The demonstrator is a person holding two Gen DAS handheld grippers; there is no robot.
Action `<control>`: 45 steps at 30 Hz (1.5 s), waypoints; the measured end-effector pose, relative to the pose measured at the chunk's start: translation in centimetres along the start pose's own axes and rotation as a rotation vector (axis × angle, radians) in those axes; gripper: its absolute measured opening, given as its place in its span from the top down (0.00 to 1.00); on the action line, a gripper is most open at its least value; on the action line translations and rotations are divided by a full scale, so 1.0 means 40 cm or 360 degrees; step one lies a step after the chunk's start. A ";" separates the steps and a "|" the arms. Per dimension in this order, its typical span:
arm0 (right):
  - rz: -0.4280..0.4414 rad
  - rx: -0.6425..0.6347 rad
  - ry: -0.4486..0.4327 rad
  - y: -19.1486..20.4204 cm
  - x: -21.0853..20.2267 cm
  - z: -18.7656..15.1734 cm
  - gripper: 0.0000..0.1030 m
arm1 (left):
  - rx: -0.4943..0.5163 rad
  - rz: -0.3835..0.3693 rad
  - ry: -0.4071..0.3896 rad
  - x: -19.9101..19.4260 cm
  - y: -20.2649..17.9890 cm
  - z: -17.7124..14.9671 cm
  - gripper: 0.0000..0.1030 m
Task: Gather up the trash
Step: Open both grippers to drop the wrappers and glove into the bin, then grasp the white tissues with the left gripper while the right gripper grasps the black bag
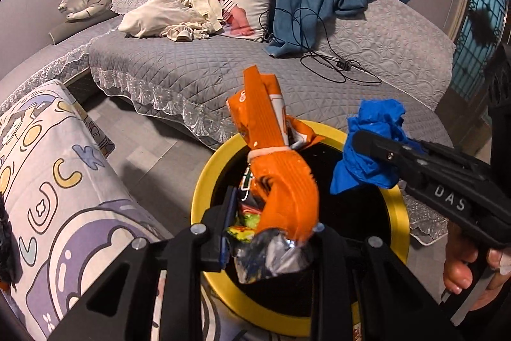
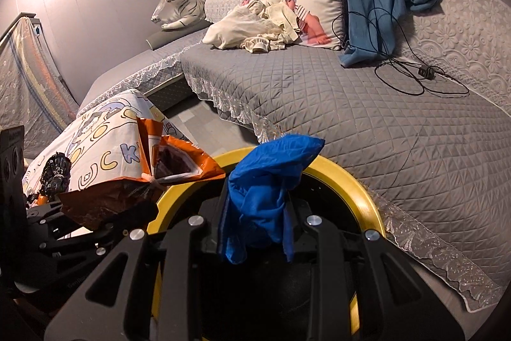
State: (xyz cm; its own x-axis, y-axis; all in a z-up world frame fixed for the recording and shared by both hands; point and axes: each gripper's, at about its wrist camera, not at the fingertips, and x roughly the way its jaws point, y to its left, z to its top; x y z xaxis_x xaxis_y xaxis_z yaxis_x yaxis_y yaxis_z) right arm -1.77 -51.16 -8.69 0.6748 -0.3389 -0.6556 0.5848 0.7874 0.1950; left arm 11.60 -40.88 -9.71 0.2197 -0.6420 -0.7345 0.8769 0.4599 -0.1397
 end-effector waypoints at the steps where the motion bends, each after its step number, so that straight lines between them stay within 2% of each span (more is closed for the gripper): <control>1: -0.0001 0.0005 0.0004 -0.002 0.002 -0.001 0.75 | 0.0001 -0.0004 -0.0002 0.001 0.000 0.000 0.76; 4: -0.0003 0.0034 0.0022 -0.011 0.010 -0.002 0.72 | -0.0006 -0.0023 -0.0004 0.006 -0.002 0.000 0.71; 5: -0.0009 0.0046 0.0025 -0.012 0.012 0.001 0.70 | -0.0008 -0.0023 -0.0004 0.005 -0.002 -0.001 0.66; 7: -0.0029 0.0072 0.0027 -0.023 0.016 0.002 0.60 | -0.0015 -0.0022 -0.0012 0.002 0.000 -0.001 0.55; 9: -0.0039 0.0107 0.0027 -0.037 0.017 0.004 0.57 | -0.0038 -0.0018 -0.0027 -0.004 0.006 -0.003 0.38; 11: -0.0044 0.0143 0.0028 -0.051 0.013 0.005 0.56 | -0.0055 -0.0039 -0.0035 -0.010 0.014 -0.003 0.38; 17: -0.0069 0.0170 -0.0034 -0.063 -0.023 0.012 0.55 | -0.0117 0.0001 -0.0082 -0.049 0.054 0.009 0.38; 25: -0.0049 0.0087 -0.0141 0.000 -0.078 0.035 0.54 | -0.0243 0.0108 -0.0192 -0.150 0.146 0.021 0.38; 29: 0.0010 -0.0004 -0.0193 0.064 -0.104 0.046 0.49 | -0.0287 0.0208 -0.0258 -0.228 0.201 0.013 0.38; 34: 0.0123 -0.0129 -0.0237 0.171 -0.124 0.056 0.45 | -0.0316 0.0329 -0.0333 -0.331 0.267 -0.015 0.30; 45: 0.0377 -0.0381 -0.0243 0.412 -0.118 0.041 0.39 | -0.0507 0.0633 -0.0439 -0.547 0.457 -0.153 0.17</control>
State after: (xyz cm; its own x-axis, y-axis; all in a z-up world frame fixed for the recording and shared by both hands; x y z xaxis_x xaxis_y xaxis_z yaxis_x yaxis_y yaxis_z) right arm 5.42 -37.41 -1.18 0.8488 -0.1915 -0.4927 0.2946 0.9453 0.1401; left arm 20.19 -14.67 -0.25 0.6470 -0.4985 -0.5770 0.5414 0.8332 -0.1128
